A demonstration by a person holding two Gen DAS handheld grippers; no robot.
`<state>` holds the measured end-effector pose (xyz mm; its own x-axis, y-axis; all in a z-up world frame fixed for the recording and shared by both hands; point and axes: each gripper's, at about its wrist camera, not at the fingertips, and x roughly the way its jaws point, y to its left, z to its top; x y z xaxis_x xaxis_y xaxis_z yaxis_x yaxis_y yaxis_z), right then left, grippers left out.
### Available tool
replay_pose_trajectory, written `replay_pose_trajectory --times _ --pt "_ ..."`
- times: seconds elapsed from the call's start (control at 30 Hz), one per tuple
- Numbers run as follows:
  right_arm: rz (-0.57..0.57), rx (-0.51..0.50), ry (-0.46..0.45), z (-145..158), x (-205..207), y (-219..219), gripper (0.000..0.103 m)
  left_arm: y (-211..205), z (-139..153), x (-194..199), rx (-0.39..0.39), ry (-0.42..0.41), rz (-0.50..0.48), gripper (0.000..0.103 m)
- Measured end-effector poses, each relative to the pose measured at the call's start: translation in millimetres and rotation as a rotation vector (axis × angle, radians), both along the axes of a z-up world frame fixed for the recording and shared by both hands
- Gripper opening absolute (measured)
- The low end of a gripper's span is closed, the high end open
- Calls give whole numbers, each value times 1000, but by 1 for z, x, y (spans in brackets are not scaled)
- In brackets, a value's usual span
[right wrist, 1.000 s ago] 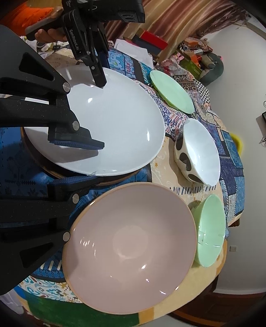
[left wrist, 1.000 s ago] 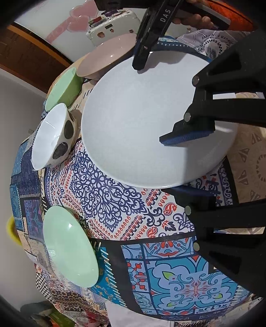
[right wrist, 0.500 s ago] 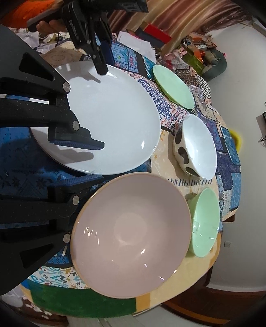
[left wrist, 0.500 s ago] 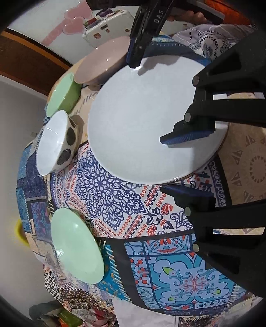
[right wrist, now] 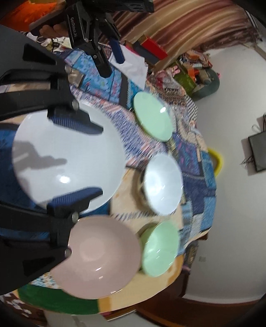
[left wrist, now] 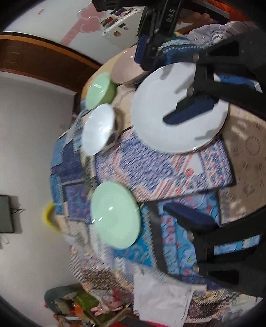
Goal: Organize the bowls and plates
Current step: 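Move both tools toward the mint-green plate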
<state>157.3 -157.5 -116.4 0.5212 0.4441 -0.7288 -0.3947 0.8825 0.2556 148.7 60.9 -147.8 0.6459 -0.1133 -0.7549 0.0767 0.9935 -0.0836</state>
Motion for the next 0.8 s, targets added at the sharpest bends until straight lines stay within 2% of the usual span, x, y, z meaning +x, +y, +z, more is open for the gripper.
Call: replay_pose_trajectory --times 0.03,0.13,0.33,0.53,0.8 --pt "10 0 -12 3 3 7 59 6 5 2 10 -22 13 90" --pt "33 -6 -25 3 11 24 61 23 14 11 29 -57 52 91" --pt "78 -33 -35 -4 33 60 61 62 14 33 -5 -58 117 96" --pt "102 -51 -22 -17 59 91 61 93 -8 63 29 -28 153 96" --pt "158 -90 26 -33 102 131 61 135 -43 107 21 20 152 96"
